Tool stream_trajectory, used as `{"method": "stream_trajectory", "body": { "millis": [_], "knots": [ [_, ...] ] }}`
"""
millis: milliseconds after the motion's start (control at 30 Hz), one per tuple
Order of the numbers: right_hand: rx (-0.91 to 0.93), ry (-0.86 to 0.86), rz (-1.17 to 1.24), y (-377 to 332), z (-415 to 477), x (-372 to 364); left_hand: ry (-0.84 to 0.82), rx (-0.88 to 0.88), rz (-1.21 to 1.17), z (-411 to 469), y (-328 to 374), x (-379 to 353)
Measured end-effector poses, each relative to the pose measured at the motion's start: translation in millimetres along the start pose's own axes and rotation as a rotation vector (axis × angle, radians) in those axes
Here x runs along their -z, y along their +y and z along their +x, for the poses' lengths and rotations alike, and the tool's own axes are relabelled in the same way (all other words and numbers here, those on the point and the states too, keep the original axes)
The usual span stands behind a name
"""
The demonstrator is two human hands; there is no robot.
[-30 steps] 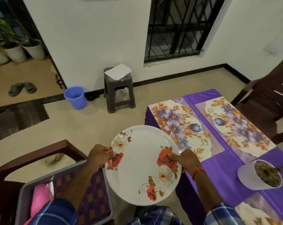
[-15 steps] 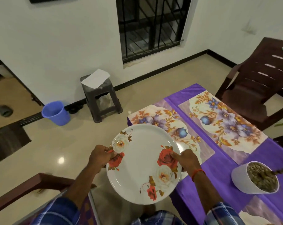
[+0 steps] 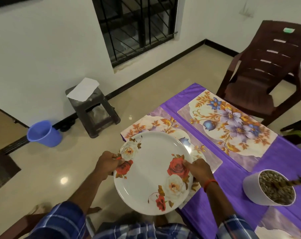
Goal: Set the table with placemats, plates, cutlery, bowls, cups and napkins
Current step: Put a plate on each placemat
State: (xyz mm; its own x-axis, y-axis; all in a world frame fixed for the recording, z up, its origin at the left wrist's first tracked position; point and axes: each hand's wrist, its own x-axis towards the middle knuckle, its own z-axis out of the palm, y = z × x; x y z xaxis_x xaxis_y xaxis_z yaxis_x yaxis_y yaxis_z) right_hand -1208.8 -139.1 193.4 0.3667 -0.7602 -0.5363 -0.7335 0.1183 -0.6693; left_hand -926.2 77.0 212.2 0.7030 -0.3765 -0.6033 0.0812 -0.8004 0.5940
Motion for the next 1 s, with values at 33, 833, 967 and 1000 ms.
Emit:
{"method": "stream_trajectory", "body": {
  "millis": [33,833,967,1000],
  "knots": [
    [-0.008,0.004,0.012,-1.5,2.5,1.0,-0.010,0.000,0.012,5.8,5.8,-0.3],
    [-0.381,0.275,0.089,-20.6,75.6,-14.9,-0.361,-0.182,0.263,178.3,102.6,-18.4],
    [-0.421,0.315,0.096,-21.3,79.2,-12.2,-0.378,-0.251,0.271,187.8,112.0,-24.2],
    [-0.429,0.322,0.093,-23.0,79.9,-11.5,-0.371,-0.264,0.278,189.2,113.8,-24.8]
  ]
}}
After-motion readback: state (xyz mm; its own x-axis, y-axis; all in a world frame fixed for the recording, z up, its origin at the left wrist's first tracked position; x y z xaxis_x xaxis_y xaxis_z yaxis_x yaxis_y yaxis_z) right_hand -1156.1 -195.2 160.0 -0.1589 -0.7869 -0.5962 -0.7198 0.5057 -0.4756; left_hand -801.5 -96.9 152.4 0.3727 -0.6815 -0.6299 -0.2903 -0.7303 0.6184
